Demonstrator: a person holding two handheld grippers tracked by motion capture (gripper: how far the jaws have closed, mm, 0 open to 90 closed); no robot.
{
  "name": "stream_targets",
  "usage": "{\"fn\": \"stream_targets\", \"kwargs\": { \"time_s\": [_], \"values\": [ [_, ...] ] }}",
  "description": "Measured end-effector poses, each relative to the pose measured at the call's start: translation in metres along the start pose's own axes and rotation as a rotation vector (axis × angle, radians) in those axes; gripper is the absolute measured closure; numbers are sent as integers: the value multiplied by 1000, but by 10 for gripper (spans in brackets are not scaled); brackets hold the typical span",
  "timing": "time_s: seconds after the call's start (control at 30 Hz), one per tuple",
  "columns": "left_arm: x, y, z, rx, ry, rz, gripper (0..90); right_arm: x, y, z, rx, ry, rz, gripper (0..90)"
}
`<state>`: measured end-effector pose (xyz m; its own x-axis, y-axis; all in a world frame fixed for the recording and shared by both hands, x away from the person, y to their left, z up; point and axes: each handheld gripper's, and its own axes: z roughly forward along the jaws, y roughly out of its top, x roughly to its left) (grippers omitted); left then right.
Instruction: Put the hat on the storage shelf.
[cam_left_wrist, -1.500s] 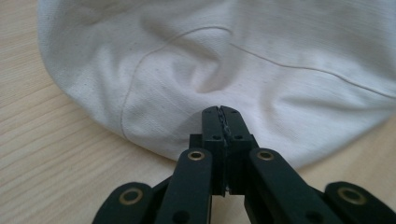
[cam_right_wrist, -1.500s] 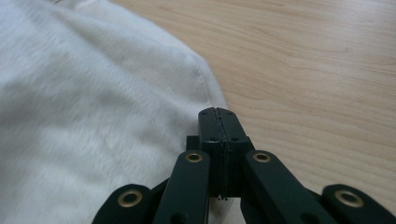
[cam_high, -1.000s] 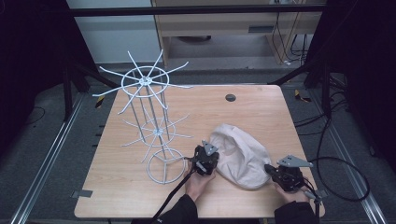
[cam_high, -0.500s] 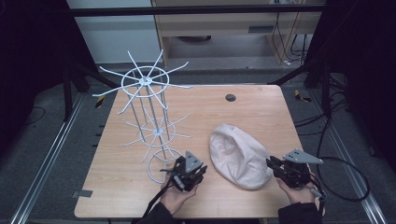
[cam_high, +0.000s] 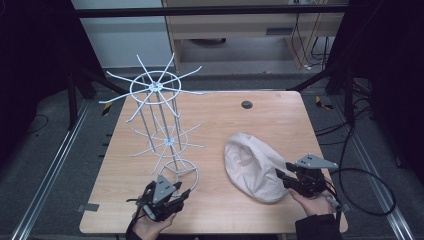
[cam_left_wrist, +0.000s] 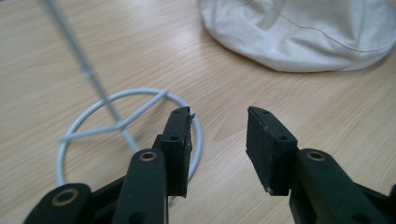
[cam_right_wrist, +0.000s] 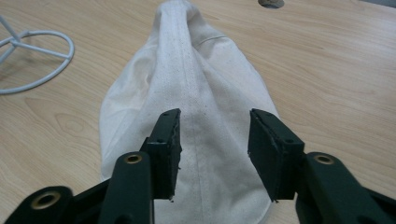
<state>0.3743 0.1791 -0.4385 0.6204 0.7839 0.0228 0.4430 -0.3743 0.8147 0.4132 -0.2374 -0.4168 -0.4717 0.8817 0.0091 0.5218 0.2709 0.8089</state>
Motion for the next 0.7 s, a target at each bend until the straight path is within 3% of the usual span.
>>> {"fn": "stream_targets", "kwargs": {
  "time_s": [0.27, 0.33, 0.37, 0.57, 0.7],
  "values": [
    [44, -16, -29, -50, 93, -95, 524, 8, 16, -1, 9, 4, -25, 473],
    [62, -20, -37, -63, 148, -107, 500, 10, 23, -1, 17, 6, -33, 465],
    [62, -20, -37, -63, 148, -107, 489, 10, 23, -1, 17, 6, -33, 465],
    [105, -36, -43, -47, 257, -180, 443, 18, 43, 9, 48, 28, -70, 440],
    [116, -41, -43, -40, 290, -194, 425, 22, 50, 22, 73, 30, -84, 430]
  ]
}}
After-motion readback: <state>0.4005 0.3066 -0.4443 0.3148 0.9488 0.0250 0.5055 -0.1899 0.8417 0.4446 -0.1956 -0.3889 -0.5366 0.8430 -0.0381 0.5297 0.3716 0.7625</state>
